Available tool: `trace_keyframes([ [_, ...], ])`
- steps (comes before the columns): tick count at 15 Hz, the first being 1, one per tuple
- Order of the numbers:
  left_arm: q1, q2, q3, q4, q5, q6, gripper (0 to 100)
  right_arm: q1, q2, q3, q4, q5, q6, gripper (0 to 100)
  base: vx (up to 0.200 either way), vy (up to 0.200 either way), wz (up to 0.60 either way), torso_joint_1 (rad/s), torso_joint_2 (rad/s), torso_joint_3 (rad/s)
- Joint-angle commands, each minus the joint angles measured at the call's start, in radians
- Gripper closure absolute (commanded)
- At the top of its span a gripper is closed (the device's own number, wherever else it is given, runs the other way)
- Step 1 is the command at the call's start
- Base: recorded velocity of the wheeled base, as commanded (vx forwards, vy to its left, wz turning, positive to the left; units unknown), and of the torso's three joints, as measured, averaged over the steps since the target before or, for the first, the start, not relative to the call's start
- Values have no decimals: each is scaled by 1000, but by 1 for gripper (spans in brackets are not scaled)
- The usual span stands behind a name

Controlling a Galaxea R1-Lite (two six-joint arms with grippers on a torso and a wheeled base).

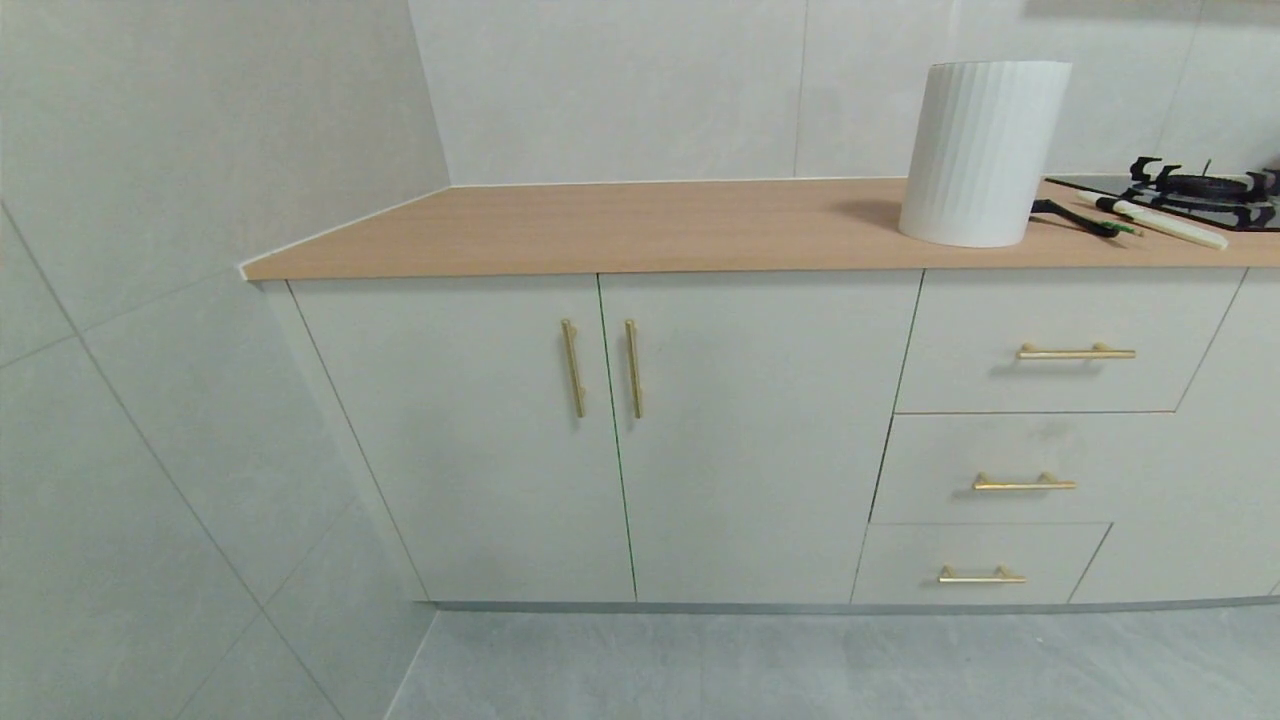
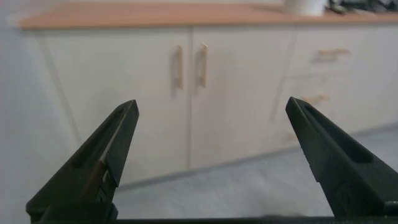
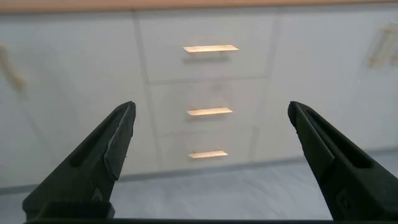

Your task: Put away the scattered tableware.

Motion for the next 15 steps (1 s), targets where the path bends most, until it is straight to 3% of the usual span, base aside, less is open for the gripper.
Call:
trace_keyframes([
  [1,75,-117,41,5,-1,37,0,-52,-164,18,28,-6,-8,0,0,0,0,0,0,0],
  [2,124,-123,78,-3,21,69,0,-52,-164,53,27,-13,-6,0,0,0,0,0,0,0],
  [3,138,-124,84,-6,35,71,0,-52,-164,65,24,-22,-6,0,0,0,0,0,0,0],
  [4,167,-124,99,-10,94,68,0,-52,-164,108,11,-49,-8,0,0,0,0,0,0,0],
  [5,238,-170,118,-4,93,69,0,-52,-164,160,-6,-52,-6,0,0,0,0,0,0,0],
  [6,264,-216,161,-6,65,75,0,-52,-164,212,-36,-52,-6,0,0,0,0,0,0,0],
  [8,264,-220,248,-26,93,71,0,-52,-164,331,-179,-36,-8,0,0,0,0,0,0,0],
  [10,264,-220,343,-50,88,77,0,-52,-164,444,-303,110,-6,0,0,0,0,0,0,0],
  [14,262,-221,541,-213,88,104,0,-52,-164,444,-226,201,40,0,0,0,0,0,0,0],
  [15,262,-220,541,-181,79,92,0,-52,-164,443,-211,257,38,0,0,0,0,0,0,0],
])
